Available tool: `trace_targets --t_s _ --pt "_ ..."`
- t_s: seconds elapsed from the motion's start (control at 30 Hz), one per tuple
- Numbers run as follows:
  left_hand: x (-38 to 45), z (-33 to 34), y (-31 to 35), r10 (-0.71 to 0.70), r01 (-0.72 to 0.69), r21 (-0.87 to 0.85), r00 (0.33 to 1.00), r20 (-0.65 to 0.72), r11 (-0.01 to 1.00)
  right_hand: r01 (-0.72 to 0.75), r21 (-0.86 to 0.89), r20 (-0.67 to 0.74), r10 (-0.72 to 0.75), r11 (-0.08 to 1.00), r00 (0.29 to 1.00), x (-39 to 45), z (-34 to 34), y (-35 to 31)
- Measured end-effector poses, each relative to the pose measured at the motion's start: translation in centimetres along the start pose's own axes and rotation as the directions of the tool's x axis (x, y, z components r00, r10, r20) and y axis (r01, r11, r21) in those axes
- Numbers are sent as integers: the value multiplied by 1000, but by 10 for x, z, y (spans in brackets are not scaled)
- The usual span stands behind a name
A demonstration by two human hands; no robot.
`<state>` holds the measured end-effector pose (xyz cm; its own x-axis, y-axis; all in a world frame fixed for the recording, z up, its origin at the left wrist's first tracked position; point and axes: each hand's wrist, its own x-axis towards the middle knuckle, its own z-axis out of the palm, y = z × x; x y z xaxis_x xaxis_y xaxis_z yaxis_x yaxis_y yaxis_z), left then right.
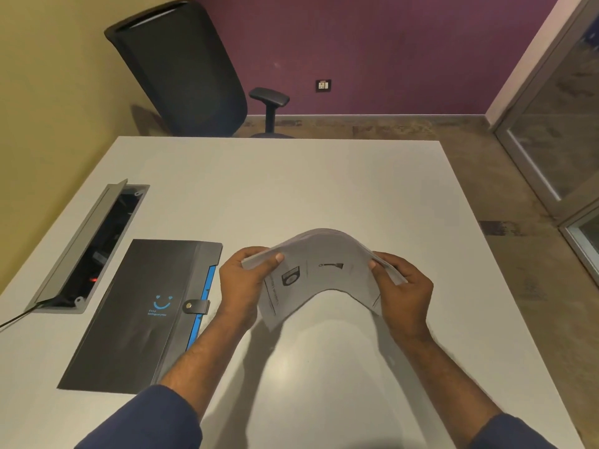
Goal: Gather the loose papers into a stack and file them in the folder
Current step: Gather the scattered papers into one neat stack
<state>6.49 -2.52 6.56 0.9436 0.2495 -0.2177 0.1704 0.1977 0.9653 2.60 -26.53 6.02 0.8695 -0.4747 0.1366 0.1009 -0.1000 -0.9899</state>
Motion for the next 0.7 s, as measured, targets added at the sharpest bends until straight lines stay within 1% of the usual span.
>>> trace_targets --t_s 0.1,0.17,0.23,0.3,0.37,0.43,0.5,0.6,0.63,0.7 --pt "-6 2 -10 -63 59 56 996 70 997 -37 4 58 37 999 998 -8 6 6" --pt "-7 3 -15 -76 70 112 996 54 991 -77 11 89 76 997 993 -11 7 10" --pt "-6 3 -16 -50 46 134 998 23 990 -105 18 82 103 994 991 -9 7 11" --pt "-8 2 -15 38 -39 152 999 10 988 -108 23 32 107 994 994 -5 4 8" --pt "-11 0 -15 170 -174 178 985 36 969 -91 36 -24 92 995 995 0 0 5" --pt "-13 -3 -16 229 -237 180 971 66 955 -83 54 -40 85 995 996 1 -3 4" --pt "-13 -4 -21 192 -198 175 980 53 964 -113 63 -18 114 992 993 -2 -5 7" --pt "-12 -6 -30 65 -62 141 998 -15 988 -221 81 30 219 972 975 -12 -8 20" --pt "-11 -8 -31 42 -39 130 999 -19 991 -251 89 43 248 964 968 -15 -10 24" --pt "-9 -11 -33 13 -17 120 999 33 993 -311 97 57 307 945 950 -19 -13 33"
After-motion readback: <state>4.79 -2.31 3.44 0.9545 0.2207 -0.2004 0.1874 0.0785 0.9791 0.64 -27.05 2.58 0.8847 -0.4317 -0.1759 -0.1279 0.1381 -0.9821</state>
